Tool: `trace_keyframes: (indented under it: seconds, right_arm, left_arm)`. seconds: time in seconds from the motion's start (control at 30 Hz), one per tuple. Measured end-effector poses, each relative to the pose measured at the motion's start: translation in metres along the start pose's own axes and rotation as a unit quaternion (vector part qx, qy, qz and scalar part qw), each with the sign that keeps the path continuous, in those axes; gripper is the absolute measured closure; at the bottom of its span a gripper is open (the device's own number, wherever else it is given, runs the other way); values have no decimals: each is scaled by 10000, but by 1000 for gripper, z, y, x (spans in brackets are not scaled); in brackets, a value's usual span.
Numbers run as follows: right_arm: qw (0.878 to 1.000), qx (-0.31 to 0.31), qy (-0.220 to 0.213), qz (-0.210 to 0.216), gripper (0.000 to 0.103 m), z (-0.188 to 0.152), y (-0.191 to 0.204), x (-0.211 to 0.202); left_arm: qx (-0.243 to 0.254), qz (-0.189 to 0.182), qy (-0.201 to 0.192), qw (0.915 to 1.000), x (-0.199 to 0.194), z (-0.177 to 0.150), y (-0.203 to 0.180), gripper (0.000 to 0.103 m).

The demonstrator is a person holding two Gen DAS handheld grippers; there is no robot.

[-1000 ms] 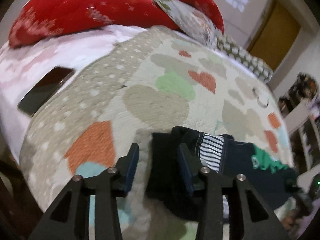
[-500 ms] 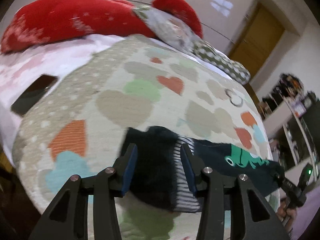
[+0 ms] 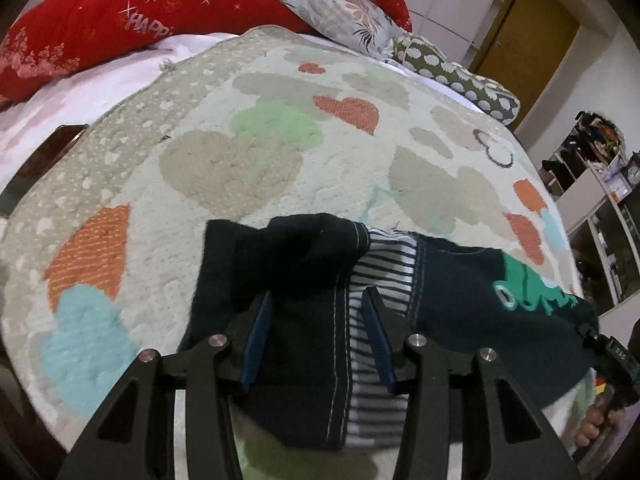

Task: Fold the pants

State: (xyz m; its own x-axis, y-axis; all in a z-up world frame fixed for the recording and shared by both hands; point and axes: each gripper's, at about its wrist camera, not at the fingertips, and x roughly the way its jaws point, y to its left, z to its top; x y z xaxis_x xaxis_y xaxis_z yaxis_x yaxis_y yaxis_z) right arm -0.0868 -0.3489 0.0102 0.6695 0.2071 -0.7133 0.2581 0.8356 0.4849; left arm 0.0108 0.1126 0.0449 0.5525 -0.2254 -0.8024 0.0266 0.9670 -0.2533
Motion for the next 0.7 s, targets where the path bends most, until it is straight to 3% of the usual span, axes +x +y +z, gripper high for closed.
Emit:
trace_keyframes:
  seconds: [0.1, 0.17, 0.27, 0.3, 0.4, 0.5, 0.57, 0.63, 0.7]
  right_arm:
    - [9989, 205, -366, -200, 51, 2, -2, -26]
    - [9956, 121, -782, -505, 51, 2, 5, -48]
    - [9895, -168, -1239, -719, 51, 0, 26, -71]
    - [9891, -344, -1296, -609, 51, -3, 38, -73]
    - [9925, -821, -892, 161, 51, -16, 69, -59]
    - [9916, -1062, -258, 696, 51, -31, 87, -29]
    - [9913, -1176, 65, 594, 51, -37, 87, -9]
    - [9937, -1071, 310, 102, 58, -38, 75, 9]
    - [9967, -717, 277, 254, 61, -33, 57, 5]
  left_arm:
    - [143, 121, -274, 9994, -32, -4, -9, 55]
    - [288, -34, -527, 9982, -50, -10, -23, 42]
    - [578, -273, -621, 9960, -55, -19, -49, 37]
    - [811, -377, -587, 9943, -52, -25, -63, 36]
    - [1372, -496, -263, 9890, -29, -45, -94, 36]
    - [1414, -569, 288, 9879, 6, -63, -102, 36]
    - [1295, -517, 517, 9889, 22, -71, -98, 36]
    - [1352, -570, 467, 9881, 14, -71, -99, 35]
    - [1256, -623, 554, 9886, 6, -67, -96, 35]
